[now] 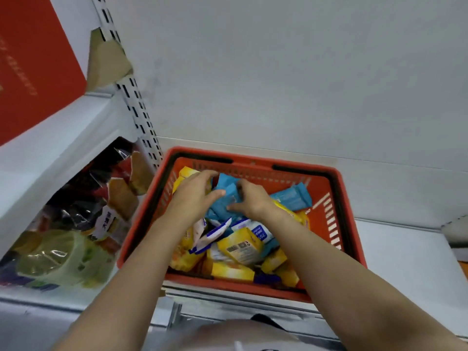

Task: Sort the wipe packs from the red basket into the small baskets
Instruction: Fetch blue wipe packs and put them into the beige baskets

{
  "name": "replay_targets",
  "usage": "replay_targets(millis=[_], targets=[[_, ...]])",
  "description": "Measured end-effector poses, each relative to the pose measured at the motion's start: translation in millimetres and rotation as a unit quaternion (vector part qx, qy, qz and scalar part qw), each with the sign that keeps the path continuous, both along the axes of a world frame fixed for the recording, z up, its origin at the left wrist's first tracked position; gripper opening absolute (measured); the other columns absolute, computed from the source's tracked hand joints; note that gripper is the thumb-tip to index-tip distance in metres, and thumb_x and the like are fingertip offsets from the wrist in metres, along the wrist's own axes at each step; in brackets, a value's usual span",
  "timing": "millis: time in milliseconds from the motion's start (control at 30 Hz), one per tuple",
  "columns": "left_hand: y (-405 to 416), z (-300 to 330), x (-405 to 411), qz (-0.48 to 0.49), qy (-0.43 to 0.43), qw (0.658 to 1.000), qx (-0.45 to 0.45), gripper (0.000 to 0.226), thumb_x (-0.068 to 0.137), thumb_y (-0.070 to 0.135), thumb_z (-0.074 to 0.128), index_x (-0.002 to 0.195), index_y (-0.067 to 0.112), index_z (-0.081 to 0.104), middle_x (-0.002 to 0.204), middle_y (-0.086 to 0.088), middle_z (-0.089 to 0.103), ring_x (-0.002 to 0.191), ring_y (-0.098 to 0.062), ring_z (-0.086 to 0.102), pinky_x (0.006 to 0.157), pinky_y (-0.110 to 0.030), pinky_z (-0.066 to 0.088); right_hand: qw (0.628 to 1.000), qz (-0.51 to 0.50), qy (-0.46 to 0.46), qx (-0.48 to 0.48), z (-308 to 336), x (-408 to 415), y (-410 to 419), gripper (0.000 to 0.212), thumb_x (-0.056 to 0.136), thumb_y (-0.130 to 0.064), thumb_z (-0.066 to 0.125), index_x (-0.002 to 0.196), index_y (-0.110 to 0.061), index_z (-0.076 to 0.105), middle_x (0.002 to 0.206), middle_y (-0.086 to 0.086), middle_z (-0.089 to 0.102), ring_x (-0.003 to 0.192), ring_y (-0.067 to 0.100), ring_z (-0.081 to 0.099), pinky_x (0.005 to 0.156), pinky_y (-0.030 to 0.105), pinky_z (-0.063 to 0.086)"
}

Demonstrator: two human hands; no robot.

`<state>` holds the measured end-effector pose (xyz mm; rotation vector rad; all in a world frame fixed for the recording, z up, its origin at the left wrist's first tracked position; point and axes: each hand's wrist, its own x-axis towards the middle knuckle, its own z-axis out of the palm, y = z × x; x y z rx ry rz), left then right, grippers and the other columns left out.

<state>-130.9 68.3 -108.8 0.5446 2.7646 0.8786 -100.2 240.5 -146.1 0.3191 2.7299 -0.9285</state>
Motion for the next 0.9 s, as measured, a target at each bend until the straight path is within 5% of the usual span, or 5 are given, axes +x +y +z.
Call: replay_targets(millis=[367,500,667,800,900], targets=[[43,-3,-21,0.051,-0.035,0.979,-0.194,0.042,0.082,0.062,0.065,0.083,0.02,0.057,0.091,-0.003,0.065,0.087,-0.028,0.061,0.065,-0.031,0.04,0.934,-0.253,0.059,-0.247,11,36,72,0.03,0.081,-0.033,0.08,0.101,-0.011,0.074,0.097,0.006,0.076,0.09,0.022,0.073,0.084,0.049,0.059],[53,-13,-16,0.046,-0.022,0.974,-0.221,0.035,0.085,0.052,0.067,0.092,0.018,0.065,0.098,-0.003,0.068,0.094,-0.028,0.065,0.068,-0.032,0.042,0.927,-0.282,0.073,-0.236,10,49,69,0.033,0.08,-0.04,0.08,0.1,-0.015,0.073,0.094,0.003,0.076,0.086,0.019,0.073,0.08,0.048,0.06],[49,-4,-14,0.05,-0.075,0.996,0.02,0.026,0.088,0.041,0.068,0.076,0.022,0.055,0.084,-0.002,0.067,0.079,-0.024,0.063,0.068,-0.035,0.049,0.91,-0.329,0.105,-0.23,16,62,61,0.036,0.081,-0.047,0.076,0.096,-0.014,0.071,0.093,0.005,0.075,0.087,0.023,0.072,0.081,0.051,0.059],[53,7,6,0.041,-0.215,0.938,0.269,0.023,0.093,0.026,0.066,0.083,0.012,0.051,0.098,-0.024,0.067,0.092,-0.035,0.07,0.078,-0.053,0.059,0.891,-0.334,0.121,-0.282,33,67,34,0.041,0.085,-0.054,0.069,0.098,-0.016,0.065,0.096,0.005,0.073,0.086,0.02,0.072,0.081,0.044,0.06],[54,8,14,0.023,-0.22,0.927,0.304,0.022,0.093,0.03,0.066,0.087,0.012,0.056,0.093,-0.013,0.068,0.091,-0.027,0.071,0.075,-0.04,0.062,0.88,-0.307,0.103,-0.347,43,74,12,0.052,0.083,-0.063,0.065,0.106,-0.017,0.061,0.106,0.005,0.07,0.099,0.02,0.069,0.087,0.039,0.056]])
